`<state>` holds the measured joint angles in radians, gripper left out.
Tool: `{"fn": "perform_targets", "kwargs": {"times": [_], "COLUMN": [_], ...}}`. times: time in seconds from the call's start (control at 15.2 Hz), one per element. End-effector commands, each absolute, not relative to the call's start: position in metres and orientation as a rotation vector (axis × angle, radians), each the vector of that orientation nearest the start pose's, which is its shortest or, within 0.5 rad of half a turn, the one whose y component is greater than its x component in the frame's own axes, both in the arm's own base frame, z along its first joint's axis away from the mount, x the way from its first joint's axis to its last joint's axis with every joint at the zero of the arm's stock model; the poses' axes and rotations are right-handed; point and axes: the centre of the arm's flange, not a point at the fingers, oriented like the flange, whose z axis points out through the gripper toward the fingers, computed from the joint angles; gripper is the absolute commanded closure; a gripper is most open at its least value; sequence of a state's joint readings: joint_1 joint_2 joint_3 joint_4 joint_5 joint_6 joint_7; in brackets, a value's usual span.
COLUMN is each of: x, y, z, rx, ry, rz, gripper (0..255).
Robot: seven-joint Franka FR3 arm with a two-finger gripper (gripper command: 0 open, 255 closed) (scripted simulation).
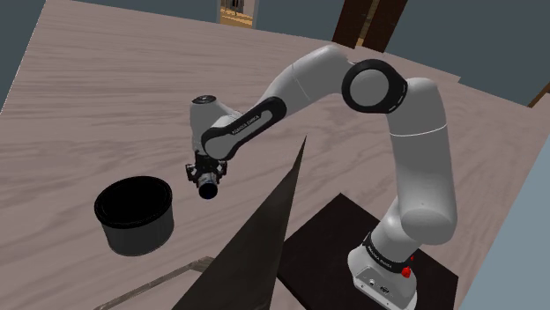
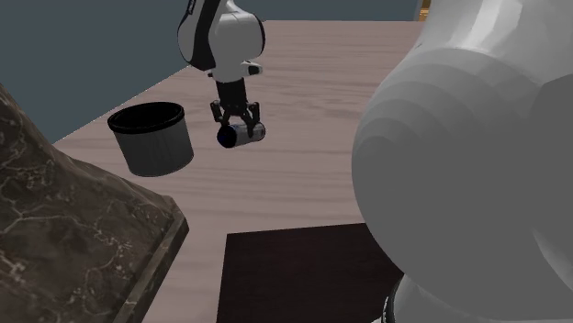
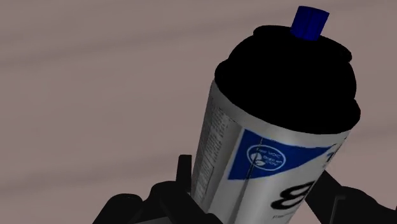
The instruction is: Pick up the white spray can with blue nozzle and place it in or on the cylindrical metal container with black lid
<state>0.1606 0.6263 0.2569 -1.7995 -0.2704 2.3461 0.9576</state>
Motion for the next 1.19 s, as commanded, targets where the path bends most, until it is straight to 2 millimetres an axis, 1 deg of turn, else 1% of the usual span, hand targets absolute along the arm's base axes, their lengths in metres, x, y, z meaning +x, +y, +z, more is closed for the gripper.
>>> {"fn": "perform_targets", "kwargs": {"times": [0.0, 1.12], "x": [0.599, 0.599], "y": [0.250, 0.250], "z": [0.214, 0.304], "rx": [-3.141, -3.141], "ry": [0.617, 0.617], "rz": [0.023, 0.023], "gripper": [255, 255]}}
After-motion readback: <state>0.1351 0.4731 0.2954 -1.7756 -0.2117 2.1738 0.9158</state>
